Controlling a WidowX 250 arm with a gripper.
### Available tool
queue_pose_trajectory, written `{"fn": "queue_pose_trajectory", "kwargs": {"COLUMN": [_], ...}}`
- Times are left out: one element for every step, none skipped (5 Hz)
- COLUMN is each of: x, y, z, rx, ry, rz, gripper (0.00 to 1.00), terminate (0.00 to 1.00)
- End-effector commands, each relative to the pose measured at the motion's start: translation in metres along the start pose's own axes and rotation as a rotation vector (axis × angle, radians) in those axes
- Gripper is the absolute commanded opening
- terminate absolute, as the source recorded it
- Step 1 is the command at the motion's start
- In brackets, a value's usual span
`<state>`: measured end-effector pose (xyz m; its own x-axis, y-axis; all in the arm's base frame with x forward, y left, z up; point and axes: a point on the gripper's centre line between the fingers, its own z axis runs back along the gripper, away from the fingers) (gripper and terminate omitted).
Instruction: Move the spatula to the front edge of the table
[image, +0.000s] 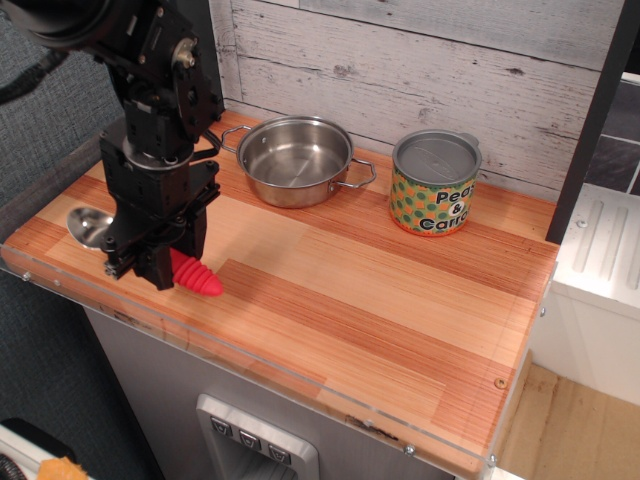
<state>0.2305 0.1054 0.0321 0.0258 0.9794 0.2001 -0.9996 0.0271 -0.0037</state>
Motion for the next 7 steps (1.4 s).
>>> {"fn": "queue_pose_trajectory", "kwargs": {"x": [0.015, 0.016, 0.019, 0.021, 0.021, 0.023, 0.020], "y": [-0.019, -0.018, -0.018, -0.020, -0.021, -0.023, -0.028], "z": [-0.012, -0.012, -0.010, 0.001, 0.018, 0.043, 0.063], "rx": [0.006, -0.005, 0.001, 0.003, -0.022, -0.044, -0.032], "ry": [0.062, 0.103, 0.137, 0.092, 0.072, -0.024, -0.130], "rz": [0.110, 0.127, 0.103, 0.041, 0.021, -0.130, -0.366], "gripper": [0.00, 0.00, 1.00, 1.00, 1.00, 1.00, 1.00], "terminate": [0.00, 0.00, 0.00, 0.00, 0.00, 0.00, 0.00]}}
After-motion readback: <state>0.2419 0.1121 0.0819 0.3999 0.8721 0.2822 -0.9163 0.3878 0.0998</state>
